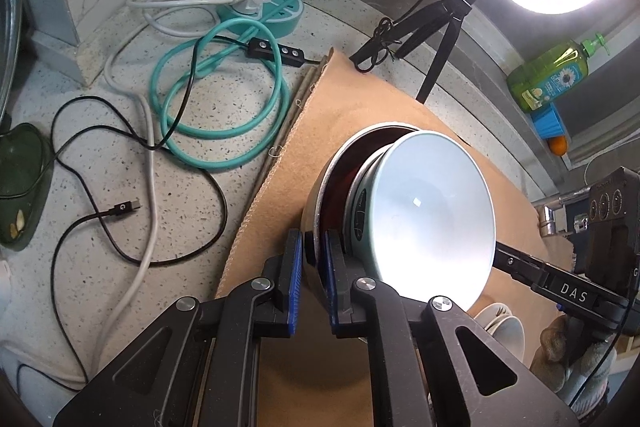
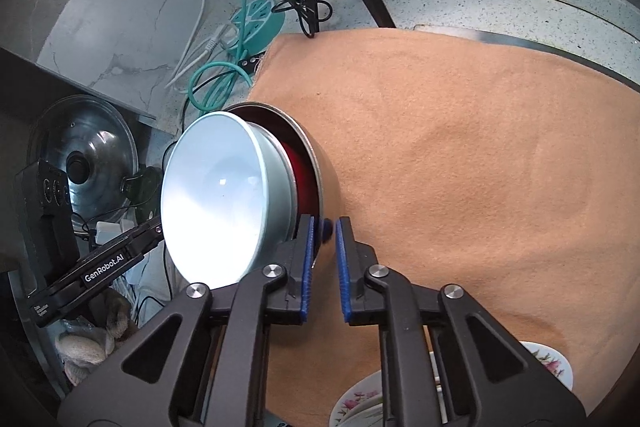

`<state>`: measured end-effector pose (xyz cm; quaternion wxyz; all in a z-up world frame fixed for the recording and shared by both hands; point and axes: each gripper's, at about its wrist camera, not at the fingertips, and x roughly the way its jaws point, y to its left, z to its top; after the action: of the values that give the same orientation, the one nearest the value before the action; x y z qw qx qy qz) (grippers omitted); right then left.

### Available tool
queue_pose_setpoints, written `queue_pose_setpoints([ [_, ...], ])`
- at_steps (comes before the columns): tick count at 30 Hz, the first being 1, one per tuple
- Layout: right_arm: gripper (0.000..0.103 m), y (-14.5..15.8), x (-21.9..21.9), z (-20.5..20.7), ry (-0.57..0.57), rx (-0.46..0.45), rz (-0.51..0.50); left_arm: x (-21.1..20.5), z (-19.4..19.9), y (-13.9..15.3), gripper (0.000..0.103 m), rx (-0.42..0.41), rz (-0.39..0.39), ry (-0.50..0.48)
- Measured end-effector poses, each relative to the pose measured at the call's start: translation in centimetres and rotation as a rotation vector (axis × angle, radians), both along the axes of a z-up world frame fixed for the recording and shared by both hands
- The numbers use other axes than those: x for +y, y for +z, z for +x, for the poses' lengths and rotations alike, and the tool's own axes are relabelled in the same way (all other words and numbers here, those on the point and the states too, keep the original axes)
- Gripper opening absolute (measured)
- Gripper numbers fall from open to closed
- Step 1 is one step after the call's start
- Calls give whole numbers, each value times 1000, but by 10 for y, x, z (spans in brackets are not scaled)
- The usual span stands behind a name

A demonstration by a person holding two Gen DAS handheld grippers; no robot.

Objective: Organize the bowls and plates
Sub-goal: 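Lower the blue-white bowl into the nested steel bowls with the left gripper, then lift the nested bowl stack and carry it over the floral plate stack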

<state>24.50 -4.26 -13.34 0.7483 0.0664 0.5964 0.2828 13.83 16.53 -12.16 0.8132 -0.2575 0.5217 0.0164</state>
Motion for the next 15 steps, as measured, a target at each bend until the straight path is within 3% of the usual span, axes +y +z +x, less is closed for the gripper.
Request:
queue_pose_setpoints([
  [15,10,8,-8,-13,-2,1,2,-11,-14,8,7,-2,10,-10],
])
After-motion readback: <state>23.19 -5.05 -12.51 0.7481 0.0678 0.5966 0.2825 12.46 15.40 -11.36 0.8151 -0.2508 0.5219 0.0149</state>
